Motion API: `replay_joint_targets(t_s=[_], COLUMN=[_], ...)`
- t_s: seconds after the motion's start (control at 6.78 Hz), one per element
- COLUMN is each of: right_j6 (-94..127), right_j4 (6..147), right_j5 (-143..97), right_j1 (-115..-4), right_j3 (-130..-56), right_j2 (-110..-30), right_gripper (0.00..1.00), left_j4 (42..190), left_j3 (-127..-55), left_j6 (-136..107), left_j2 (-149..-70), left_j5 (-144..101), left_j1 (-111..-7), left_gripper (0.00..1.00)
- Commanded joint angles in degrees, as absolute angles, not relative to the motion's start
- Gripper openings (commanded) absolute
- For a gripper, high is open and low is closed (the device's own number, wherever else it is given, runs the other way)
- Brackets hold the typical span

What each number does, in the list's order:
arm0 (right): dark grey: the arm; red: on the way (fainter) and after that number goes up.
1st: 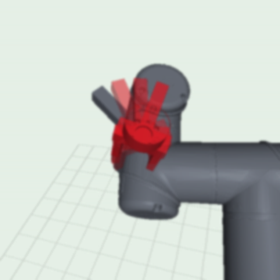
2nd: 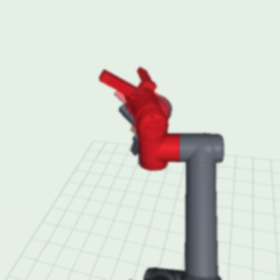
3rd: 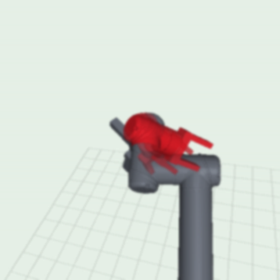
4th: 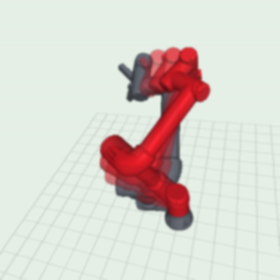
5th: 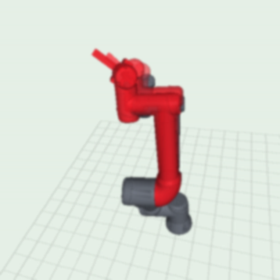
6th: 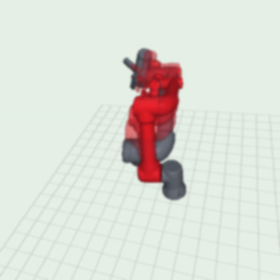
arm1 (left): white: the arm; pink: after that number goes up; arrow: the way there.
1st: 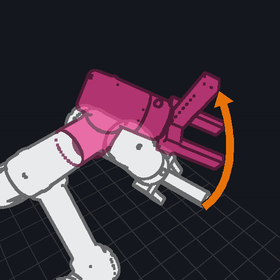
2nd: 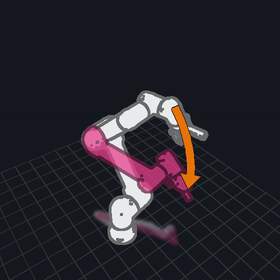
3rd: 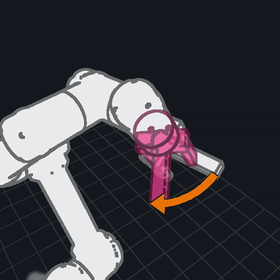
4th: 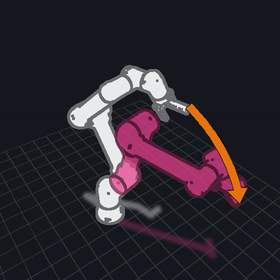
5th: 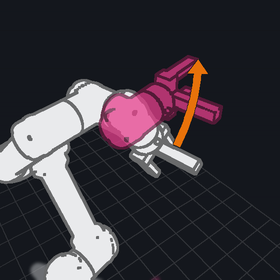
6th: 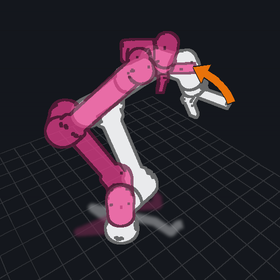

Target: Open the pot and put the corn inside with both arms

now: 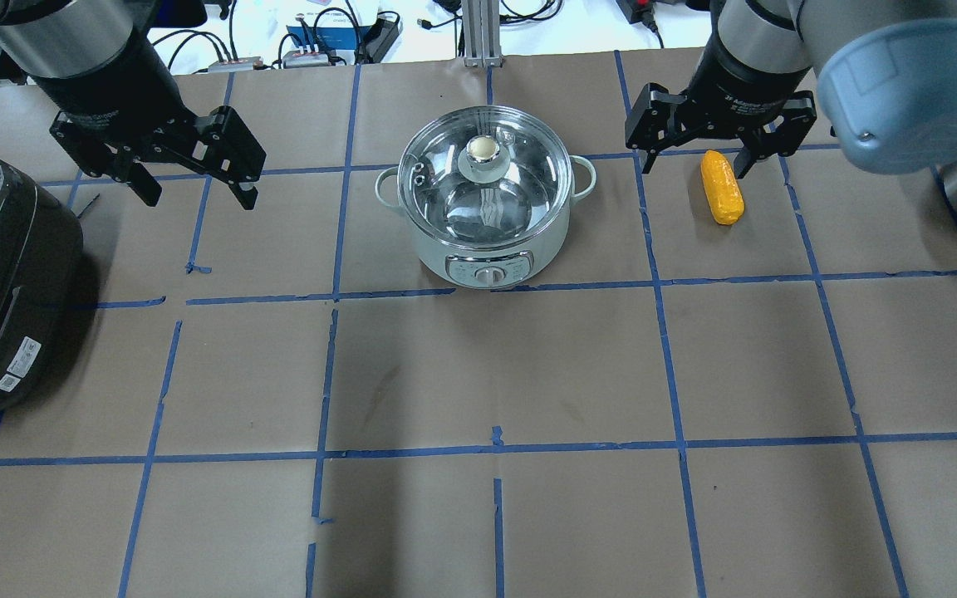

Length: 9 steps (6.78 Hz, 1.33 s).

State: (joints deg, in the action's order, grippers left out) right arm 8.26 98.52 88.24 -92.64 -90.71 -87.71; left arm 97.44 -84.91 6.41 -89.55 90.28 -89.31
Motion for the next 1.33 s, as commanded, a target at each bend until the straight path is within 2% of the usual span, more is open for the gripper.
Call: replay_joint_targets(t_s=[0.0, 0.3, 0.59, 1.03, 1.18], right_j6=[8.3, 8.1, 7.7, 1.6, -1.1], right_j4=[98.5, 98.7, 94.9, 94.8, 95.3], right_j5=[88.2, 88.2, 88.2, 89.4, 89.5], right_j1=[-92.6, -92.6, -92.6, -87.0, -84.1], right_j3=[-90.7, -90.4, -85.2, -84.3, -81.4], right_j2=[-87.7, -87.8, -83.9, -81.9, -76.7], right_gripper=[1.0, 1.0, 1.0, 1.0, 0.99], left_j4=[97.4, 97.5, 97.5, 88.8, 85.9], left_j3=[-84.9, -84.9, -83.5, -80.3, -77.5], left_j6=[6.4, 6.5, 6.2, 0.9, -3.8], left_j2=[-89.6, -89.6, -91.0, -100.6, -105.0], left_j5=[90.3, 90.3, 90.5, 89.6, 89.3], left_j1=[-89.4, -89.4, -89.3, -93.9, -96.6], left_gripper=[1.0, 1.0, 1.0, 1.0, 1.0])
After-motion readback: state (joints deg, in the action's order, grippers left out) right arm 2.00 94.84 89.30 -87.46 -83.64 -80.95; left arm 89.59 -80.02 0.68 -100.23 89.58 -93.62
